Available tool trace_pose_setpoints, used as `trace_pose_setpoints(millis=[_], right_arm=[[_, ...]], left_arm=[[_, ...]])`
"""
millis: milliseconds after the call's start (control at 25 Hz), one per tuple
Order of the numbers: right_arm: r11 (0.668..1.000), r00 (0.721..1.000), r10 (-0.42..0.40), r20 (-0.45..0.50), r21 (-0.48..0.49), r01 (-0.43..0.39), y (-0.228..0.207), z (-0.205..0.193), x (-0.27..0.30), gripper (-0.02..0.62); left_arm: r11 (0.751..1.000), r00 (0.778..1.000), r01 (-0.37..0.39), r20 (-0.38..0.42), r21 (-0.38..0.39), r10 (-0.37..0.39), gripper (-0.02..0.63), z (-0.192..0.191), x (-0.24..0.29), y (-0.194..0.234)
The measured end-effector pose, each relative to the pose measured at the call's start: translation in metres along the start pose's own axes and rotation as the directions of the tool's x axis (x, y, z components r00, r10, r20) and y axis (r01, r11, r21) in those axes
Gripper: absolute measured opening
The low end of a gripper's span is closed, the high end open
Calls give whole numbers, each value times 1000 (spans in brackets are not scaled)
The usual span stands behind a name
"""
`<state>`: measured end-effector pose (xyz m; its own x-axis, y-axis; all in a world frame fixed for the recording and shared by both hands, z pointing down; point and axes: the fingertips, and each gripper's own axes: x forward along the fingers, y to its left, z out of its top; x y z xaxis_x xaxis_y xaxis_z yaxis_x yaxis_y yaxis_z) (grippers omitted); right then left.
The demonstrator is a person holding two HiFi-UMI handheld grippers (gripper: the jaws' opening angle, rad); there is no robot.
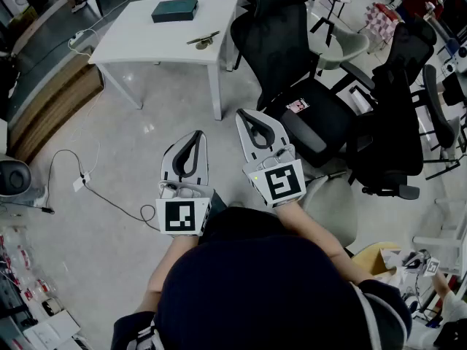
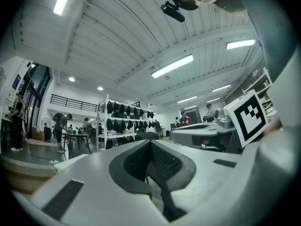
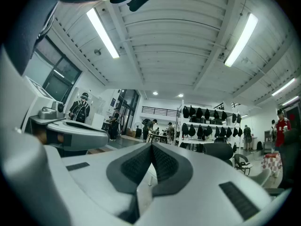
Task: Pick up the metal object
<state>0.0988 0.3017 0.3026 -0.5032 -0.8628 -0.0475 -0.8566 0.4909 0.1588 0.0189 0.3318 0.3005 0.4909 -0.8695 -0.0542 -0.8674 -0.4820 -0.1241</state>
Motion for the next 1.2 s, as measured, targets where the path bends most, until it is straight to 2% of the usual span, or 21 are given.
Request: trace_pose_setpoints(millis=[200,400,560,640,720,760,880,1040,1200], right_arm=[[999,998,38,39,1,-38,-4,5,7,26],[995,997,77,5,-64,-76,-4,-12,29,29],[993,994,94,-47,-71,-97,-11,-32,63,31],[993,993,91,-71,-64,-96,-15,-41,87,56],[992,993,90,-83,-76,-96,-20,-49,117,125],[993,993,84,-86,-72,-91,-23,-52,134,133],[997,991,53,-121,-42,-58,-32,-60,184,133],[997,988,21,-152,-74,-32,-46,-66,252,133],[994,983,-40,-181,-107,21,-59,-78,296,133]], left_arm=[[1000,1000,2,-1,-14,-2,25,-1,7,-1],[999,1000,11,-14,-37,-11,25,-16,24,11],[998,1000,11,-24,-65,-13,25,-32,49,35],[998,999,10,-33,-66,-13,25,-40,65,53],[998,999,8,-40,-62,-10,25,-47,84,77],[998,999,6,-41,-63,-9,25,-50,96,91],[998,999,9,-41,-69,-12,25,-57,134,135],[998,999,34,-30,-55,-36,25,-58,186,193],[994,996,79,-33,-69,-81,25,-69,223,229]])
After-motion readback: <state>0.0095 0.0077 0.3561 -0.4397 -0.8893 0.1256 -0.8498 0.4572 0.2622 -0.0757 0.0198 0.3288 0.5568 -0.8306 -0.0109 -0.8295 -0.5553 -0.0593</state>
